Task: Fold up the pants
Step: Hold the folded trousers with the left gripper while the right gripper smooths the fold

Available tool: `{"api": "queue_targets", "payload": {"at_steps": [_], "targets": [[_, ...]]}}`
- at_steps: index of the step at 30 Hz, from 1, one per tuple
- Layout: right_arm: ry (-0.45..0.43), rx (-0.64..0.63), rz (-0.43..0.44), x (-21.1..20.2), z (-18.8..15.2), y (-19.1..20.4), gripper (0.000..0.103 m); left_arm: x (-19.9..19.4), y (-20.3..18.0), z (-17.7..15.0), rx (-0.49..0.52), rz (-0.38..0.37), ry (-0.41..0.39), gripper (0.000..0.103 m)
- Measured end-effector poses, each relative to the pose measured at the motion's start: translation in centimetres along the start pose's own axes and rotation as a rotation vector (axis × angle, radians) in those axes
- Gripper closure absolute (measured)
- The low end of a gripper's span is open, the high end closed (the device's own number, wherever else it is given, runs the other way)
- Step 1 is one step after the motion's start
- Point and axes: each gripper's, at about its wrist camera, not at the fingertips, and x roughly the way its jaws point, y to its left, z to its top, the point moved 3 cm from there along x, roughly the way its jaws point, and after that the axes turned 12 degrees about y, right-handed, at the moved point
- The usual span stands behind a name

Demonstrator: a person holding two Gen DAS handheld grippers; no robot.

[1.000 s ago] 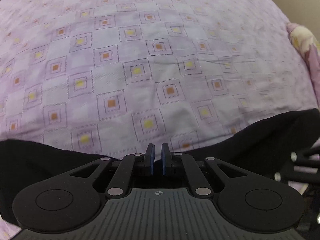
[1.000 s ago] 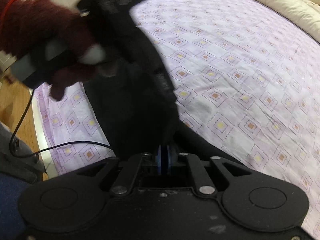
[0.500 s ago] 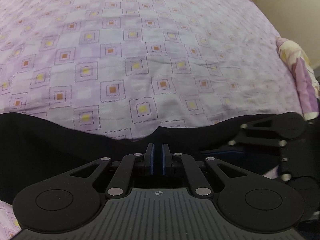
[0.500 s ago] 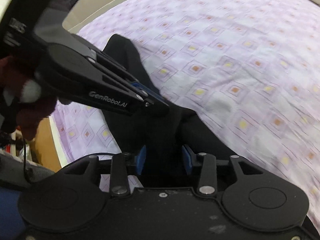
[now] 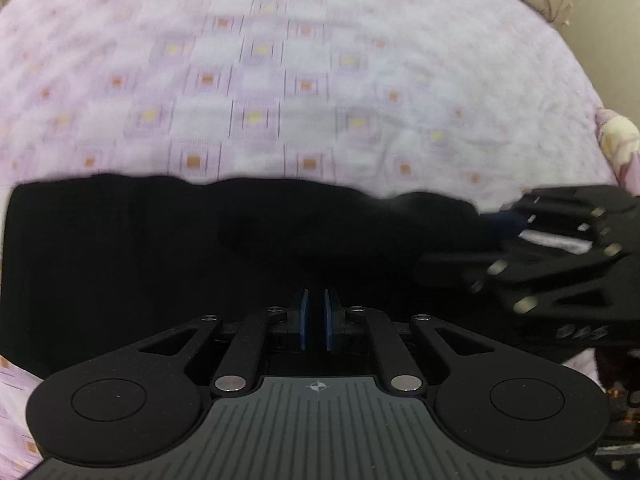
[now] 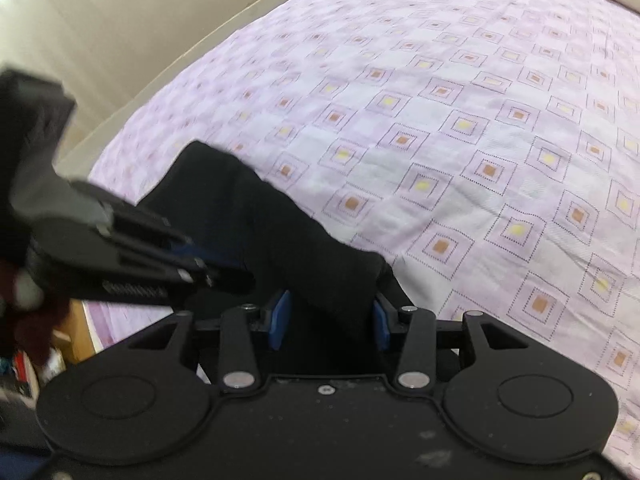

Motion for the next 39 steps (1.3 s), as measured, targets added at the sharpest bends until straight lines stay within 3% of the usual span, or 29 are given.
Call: {"api": "queue_targets", "payload": {"at_steps": [3, 9, 11, 12, 13, 15, 20, 25, 28, 35, 37, 39], "targets": [[-0.012, 0.031, 0.026, -0.1, 0.6, -0.3, 0.057, 3.0, 0.7, -0.5, -0.027, -0.004, 0.118, 0.095], [-0.065, 0.125, 0.064, -0.3, 2.1, -1.5, 0.058, 3.0, 1.9, -1.5, -0.103, -0.083, 0.071, 0.095], [-0.069, 0.159, 0.043, -0.1, 2.6, -2.0, 0.071, 3.0, 1.7, -1.4, -0.1, -0.076, 0.074, 0.095], [-0.065, 0.164, 0.019, 0.2, 3.0, -2.2, 0.091, 2.9, 1.4, -1.4, -0.089, -0.061, 0.076, 0.095], [-0.054, 0.163, -0.032, 0.5, 3.2, -2.6, 0.094, 2.8, 1.0, -1.3, -0.068, -0.043, 0.078, 0.095], [-0.052, 0.154, -0.09, 1.0, 3.9, -3.3, 0.095, 2.3, -0.2, -1.1, 0.001, -0.009, 0.076, 0.095], [-0.038, 0.125, -0.167, 1.9, 5.5, -4.4, 0.096, 0.2, -2.5, 0.4, 0.096, 0.004, -0.041, 0.095], [-0.003, 0.086, -0.213, 3.2, 6.2, -4.4, 0.096, 0.6, -2.8, 3.1, 0.078, 0.02, -0.073, 0.094], [0.016, 0.08, -0.226, 4.1, 6.7, -4.8, 0.096, 2.2, -2.2, 4.1, 0.06, 0.031, -0.047, 0.095], [0.033, 0.06, -0.274, 6.1, 7.5, -4.8, 0.094, 2.4, -1.0, 5.1, 0.016, -0.044, -0.054, 0.095], [0.038, 0.063, -0.288, 6.5, 8.1, -4.7, 0.093, 2.0, -1.1, 5.2, 0.023, -0.024, -0.052, 0.095], [0.041, 0.078, -0.299, 6.6, 8.7, -4.8, 0.089, 0.5, -0.9, 4.9, 0.03, 0.032, -0.103, 0.095]]}}
